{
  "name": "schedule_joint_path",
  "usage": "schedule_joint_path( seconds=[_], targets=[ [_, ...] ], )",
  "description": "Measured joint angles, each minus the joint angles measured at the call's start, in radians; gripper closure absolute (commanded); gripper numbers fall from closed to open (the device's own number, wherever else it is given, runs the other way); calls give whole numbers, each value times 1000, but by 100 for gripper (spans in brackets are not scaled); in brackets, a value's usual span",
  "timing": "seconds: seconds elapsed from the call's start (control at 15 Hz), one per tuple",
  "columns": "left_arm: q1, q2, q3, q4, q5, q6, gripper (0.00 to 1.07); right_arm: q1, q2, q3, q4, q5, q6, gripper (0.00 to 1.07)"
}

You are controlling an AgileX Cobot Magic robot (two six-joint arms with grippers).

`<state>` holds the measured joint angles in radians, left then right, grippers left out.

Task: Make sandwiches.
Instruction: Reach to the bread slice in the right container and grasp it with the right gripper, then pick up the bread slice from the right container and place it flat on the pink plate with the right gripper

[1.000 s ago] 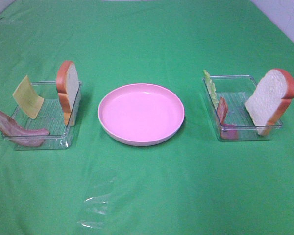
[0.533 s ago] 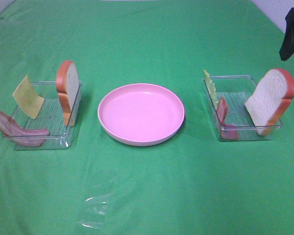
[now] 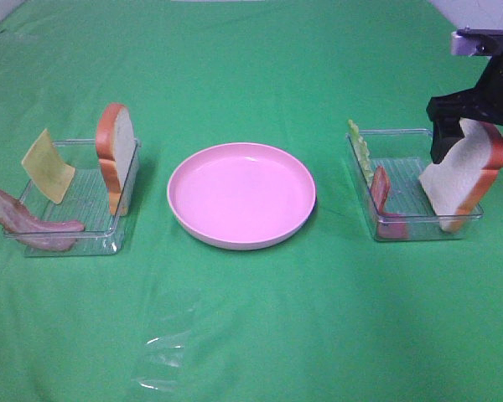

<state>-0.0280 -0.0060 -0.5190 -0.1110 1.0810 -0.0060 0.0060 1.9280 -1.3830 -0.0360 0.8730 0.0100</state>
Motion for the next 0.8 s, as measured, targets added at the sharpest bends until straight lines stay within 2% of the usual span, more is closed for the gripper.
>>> schedule_joint_path(
  seconds=[0.13, 0.27, 0.4, 0.47, 0.8],
  targets=[
    [0, 0, 0, 0, 0, 0, 7, 0, 7, 0, 1, -12, 1, 50],
    [0, 0, 0, 0, 0, 0, 7, 0, 7, -2, 1, -18, 14, 68],
    [0, 0, 0, 0, 0, 0, 7, 0, 7, -2, 2, -20, 29, 94],
    [0, 0, 0, 0, 0, 0, 7, 0, 7, -2, 8, -20, 32, 102],
    [0, 0, 0, 0, 0, 0, 7, 0, 5, -2, 53, -11, 9, 105]
  ],
)
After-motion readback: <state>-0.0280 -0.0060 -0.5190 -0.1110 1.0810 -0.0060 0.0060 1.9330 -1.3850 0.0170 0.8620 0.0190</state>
